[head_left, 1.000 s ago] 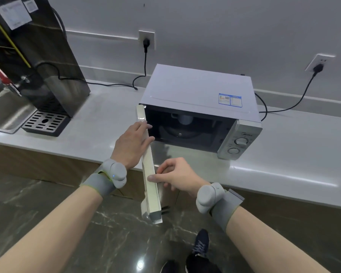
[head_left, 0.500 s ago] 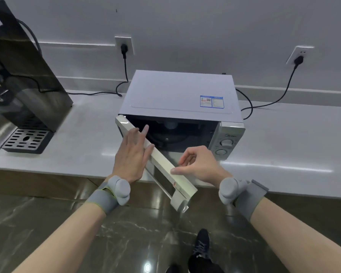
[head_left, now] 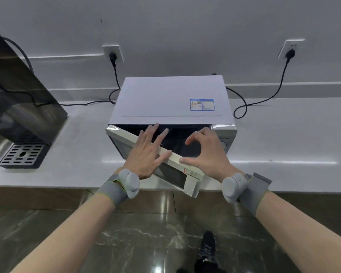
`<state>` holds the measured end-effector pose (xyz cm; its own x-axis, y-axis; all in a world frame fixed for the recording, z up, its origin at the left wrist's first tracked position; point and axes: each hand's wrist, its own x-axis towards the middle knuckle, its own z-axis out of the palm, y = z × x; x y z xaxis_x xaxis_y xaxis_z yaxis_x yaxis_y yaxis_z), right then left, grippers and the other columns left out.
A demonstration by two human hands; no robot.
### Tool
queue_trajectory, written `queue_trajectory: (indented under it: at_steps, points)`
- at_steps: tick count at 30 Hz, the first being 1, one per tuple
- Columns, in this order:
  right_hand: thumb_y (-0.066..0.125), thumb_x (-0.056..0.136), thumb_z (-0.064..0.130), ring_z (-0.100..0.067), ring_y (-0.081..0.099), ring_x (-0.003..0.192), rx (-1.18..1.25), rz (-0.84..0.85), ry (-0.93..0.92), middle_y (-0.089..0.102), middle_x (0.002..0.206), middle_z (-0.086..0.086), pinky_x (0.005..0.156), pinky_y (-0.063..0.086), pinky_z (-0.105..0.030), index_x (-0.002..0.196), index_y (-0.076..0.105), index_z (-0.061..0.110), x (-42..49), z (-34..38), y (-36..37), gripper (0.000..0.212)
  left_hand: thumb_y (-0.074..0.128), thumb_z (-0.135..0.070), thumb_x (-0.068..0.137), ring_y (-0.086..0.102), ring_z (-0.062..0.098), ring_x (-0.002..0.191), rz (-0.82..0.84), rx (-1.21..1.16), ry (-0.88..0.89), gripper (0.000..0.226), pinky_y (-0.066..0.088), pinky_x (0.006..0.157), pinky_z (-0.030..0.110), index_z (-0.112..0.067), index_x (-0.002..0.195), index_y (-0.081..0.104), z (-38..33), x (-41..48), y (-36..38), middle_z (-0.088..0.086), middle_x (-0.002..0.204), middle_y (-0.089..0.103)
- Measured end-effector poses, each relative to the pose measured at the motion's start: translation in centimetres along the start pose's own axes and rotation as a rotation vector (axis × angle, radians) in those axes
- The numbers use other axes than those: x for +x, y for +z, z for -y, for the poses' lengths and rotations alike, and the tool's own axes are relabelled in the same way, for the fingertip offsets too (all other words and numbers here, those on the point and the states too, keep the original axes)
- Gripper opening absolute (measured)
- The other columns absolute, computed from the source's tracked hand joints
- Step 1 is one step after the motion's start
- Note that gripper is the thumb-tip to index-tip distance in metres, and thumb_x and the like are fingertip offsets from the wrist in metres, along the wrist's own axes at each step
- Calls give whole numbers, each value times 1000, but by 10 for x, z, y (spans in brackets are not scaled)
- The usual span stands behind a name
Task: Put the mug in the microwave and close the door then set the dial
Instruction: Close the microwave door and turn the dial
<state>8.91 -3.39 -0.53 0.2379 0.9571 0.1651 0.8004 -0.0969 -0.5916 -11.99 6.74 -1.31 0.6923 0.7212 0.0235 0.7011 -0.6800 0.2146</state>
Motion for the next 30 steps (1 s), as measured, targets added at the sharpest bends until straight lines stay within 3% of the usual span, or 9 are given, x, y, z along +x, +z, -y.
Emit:
queue_trajectory:
  at_steps: [4, 9, 12, 24, 30]
  points:
    - [86, 61, 56, -15, 41, 126, -146, -121, -109, 43, 131, 7, 97, 48, -29, 123, 59, 33, 4, -8, -13, 71, 32, -65, 100, -8, 22, 160, 20, 51, 1, 80, -1, 131, 46, -26, 163, 2, -5, 22, -1, 2, 172, -5]
    - [81, 60, 69, -23, 31, 147, -181, -69, -77, 37, 151, 1, 118, 36, -40, 142, 50, 29, 4, -28, -24, 96, 27, -63, 101, -7, 24, 160, 23, 87, -29, 79, 1, 131, 46, -20, 163, 2, -10, 39, 3, 5, 172, -3]
    - [82, 64, 66, -27, 23, 154, -202, -48, -27, 35, 155, -1, 124, 32, -46, 149, 45, 25, 3, -43, -27, 101, 24, -59, 103, -6, 24, 160, 30, 82, -46, 75, 0, 130, 45, -18, 163, 3, -15, 49, 8, 5, 172, -2]
    - [82, 72, 61, -26, 26, 156, -182, -64, 54, 38, 161, -4, 126, 30, -48, 154, 42, 15, 25, -55, -30, 102, 32, -58, 102, 7, 23, 159, 40, 65, -16, 70, 5, 130, 46, -20, 159, 16, 1, 63, -3, 4, 168, 13]
    - [83, 74, 57, -24, 40, 148, -199, -73, 83, 45, 156, -1, 118, 39, -44, 149, 50, 17, 33, -58, -28, 91, 37, -53, 101, 26, 29, 145, -17, 64, 5, 62, 20, 126, 44, -22, 153, 27, 8, 72, 1, 7, 156, 26]
